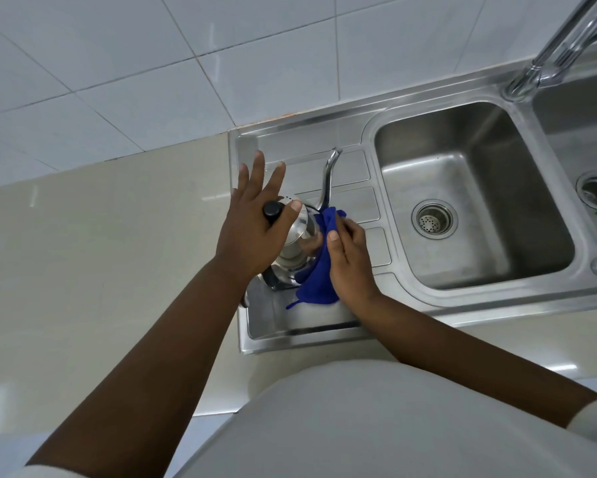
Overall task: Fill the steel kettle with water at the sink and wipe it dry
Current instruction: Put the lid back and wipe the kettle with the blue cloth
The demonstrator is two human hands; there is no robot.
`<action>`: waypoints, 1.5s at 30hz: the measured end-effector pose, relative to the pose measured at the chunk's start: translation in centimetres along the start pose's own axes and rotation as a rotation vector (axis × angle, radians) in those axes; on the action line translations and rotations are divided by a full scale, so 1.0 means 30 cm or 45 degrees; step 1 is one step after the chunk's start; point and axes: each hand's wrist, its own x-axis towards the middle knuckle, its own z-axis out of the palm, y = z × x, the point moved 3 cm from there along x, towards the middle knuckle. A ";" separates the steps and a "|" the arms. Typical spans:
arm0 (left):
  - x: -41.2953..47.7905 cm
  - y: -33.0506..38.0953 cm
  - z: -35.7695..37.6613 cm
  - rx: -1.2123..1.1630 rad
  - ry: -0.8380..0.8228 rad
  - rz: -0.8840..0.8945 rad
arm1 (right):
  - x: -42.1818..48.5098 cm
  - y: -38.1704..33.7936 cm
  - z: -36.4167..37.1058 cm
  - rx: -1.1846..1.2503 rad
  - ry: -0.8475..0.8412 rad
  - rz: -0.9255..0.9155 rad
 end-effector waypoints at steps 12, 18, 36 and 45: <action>0.012 -0.003 -0.001 -0.061 -0.025 0.047 | 0.053 -0.047 -0.002 0.089 -0.196 0.144; 0.012 -0.003 -0.001 -0.053 -0.033 0.061 | -0.101 -0.119 0.044 0.021 -0.132 -0.169; 0.006 -0.009 -0.010 -0.078 -0.085 0.243 | 0.071 -0.239 0.014 -0.099 -0.296 -0.221; 0.001 -0.025 -0.010 -0.010 -0.114 0.349 | -0.158 -0.139 0.031 -0.304 -0.317 -0.414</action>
